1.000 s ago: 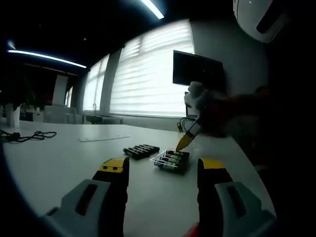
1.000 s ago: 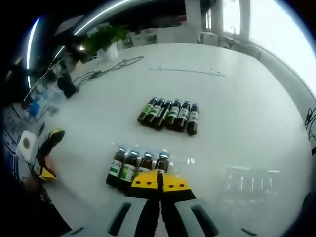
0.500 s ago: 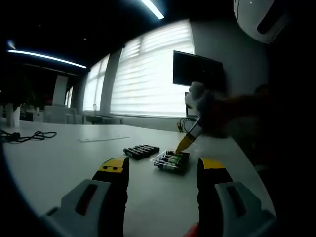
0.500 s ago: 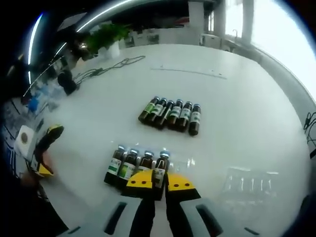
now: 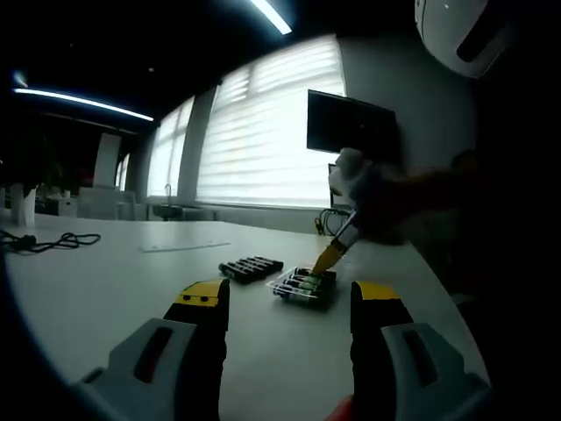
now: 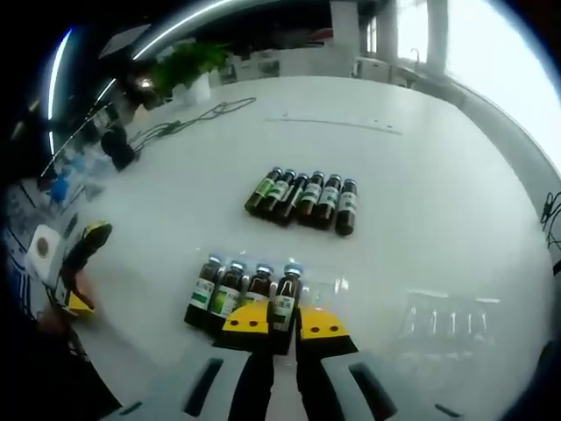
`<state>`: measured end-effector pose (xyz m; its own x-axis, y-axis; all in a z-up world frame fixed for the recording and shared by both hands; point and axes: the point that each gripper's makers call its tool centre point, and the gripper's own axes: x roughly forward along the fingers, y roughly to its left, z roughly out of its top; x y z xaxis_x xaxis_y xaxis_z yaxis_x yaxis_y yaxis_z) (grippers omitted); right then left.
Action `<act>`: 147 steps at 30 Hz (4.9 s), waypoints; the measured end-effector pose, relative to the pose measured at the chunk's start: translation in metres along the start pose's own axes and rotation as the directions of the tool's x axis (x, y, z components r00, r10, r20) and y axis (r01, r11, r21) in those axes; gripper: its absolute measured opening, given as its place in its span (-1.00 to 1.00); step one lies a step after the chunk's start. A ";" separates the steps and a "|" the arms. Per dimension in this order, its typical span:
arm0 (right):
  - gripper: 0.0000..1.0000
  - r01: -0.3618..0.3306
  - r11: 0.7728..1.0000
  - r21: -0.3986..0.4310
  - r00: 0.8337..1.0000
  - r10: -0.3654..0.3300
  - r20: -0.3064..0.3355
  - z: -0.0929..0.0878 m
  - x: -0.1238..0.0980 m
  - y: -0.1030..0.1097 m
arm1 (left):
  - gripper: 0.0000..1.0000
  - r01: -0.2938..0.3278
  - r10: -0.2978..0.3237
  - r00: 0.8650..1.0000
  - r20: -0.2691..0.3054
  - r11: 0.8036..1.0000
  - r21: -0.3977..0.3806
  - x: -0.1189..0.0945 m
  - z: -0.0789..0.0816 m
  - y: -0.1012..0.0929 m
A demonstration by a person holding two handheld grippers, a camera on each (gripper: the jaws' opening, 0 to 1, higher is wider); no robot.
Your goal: Grip medicine bottles put into box
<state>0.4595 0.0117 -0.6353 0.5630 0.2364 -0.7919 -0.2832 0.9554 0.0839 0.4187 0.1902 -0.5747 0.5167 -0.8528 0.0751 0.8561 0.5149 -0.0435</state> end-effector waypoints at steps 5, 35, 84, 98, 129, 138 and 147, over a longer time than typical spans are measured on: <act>-0.93 0.003 1.000 0.013 1.000 -0.003 0.003 -0.005 0.003 0.001 | -0.03 0.000 0.000 1.000 -0.001 1.000 0.001 0.000 0.000 0.000; -0.89 -0.005 0.998 0.063 0.987 -0.005 0.159 0.014 -0.008 -0.004 | -0.03 -0.005 0.005 1.000 -0.021 1.000 0.011 0.001 -0.004 0.000; -0.79 0.072 0.997 0.038 0.979 -0.078 0.190 0.088 0.038 -0.066 | -0.03 -0.011 0.012 1.000 -0.025 1.000 0.010 0.002 -0.004 -0.001; -0.79 0.028 0.997 0.073 0.992 -0.036 0.121 0.091 0.058 -0.074 | -0.03 -0.013 0.013 1.000 -0.023 1.000 0.007 0.001 -0.003 0.000; -0.86 0.112 0.991 0.075 0.990 -0.118 0.078 0.079 0.068 -0.090 | -0.03 -0.011 0.011 1.000 -0.019 1.000 0.003 0.001 -0.002 0.000; -0.86 0.085 0.989 0.125 0.986 -0.102 0.134 0.088 0.045 -0.079 | -0.03 -0.009 0.010 1.000 -0.020 1.000 0.007 0.001 -0.003 0.000; -0.86 0.100 0.991 0.091 0.979 -0.114 0.168 0.087 0.028 -0.064 | -0.03 -0.008 0.008 1.000 -0.017 1.000 0.008 0.001 -0.002 0.000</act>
<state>0.5606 -0.0279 -0.6100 0.7144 0.1522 -0.6830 -0.1538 0.9863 0.0589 0.4188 0.1889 -0.5770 0.5239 -0.8498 0.0575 0.8518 0.5227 -0.0364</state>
